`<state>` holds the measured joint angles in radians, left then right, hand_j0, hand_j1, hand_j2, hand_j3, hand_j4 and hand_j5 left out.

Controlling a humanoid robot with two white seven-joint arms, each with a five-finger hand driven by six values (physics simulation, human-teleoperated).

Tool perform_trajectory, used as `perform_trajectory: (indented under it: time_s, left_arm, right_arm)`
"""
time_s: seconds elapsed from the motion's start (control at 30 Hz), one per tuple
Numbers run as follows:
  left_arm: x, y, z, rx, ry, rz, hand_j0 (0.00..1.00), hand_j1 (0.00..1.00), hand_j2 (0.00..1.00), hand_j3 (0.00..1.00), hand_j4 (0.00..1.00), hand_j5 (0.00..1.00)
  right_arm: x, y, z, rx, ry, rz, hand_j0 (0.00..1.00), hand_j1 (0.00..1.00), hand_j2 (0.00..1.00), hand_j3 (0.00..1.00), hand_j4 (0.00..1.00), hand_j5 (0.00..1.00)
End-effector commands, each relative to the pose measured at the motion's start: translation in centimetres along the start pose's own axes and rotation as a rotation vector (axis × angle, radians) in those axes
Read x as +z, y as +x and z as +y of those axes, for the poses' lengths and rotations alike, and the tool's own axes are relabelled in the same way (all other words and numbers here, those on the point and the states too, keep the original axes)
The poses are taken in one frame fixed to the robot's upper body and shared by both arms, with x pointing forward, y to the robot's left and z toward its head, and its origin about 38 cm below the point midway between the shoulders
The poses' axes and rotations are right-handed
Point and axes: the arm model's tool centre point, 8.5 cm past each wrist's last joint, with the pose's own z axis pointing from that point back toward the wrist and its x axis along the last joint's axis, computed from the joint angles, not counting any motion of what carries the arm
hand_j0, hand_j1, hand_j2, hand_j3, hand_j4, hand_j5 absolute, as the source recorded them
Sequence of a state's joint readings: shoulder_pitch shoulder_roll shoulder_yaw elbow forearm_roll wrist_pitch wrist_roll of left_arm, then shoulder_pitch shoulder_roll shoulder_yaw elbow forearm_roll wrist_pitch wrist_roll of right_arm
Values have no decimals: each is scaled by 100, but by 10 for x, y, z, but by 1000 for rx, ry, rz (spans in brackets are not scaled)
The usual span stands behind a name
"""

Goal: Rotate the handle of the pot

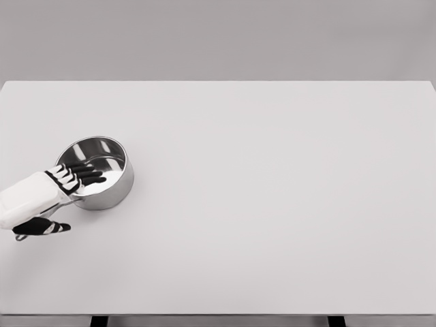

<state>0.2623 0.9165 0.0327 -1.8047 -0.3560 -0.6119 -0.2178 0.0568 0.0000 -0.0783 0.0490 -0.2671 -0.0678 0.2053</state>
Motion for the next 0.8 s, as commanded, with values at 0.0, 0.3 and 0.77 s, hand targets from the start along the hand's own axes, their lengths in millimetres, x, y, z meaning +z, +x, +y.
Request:
perform_trajectory:
  time_s: [0.0,0.3,0.77]
  left_arm:
    - [0,-1,1,-5,11,9,100,100,100,100,100,100]
    - [4,-3,-1,-38,21,41,100,100,100,100,100,100]
    - [12,-10,10,-97,28,85,100,100,100,100,100,100]
  right_arm:
    - [0,0,0,0,0,0,100,100,100,100,100,100]
    - [0,0,0,0,0,0,100,100,100,100,100,100]
    - [0,0,0,0,0,0,100,100,100,100,100,100]
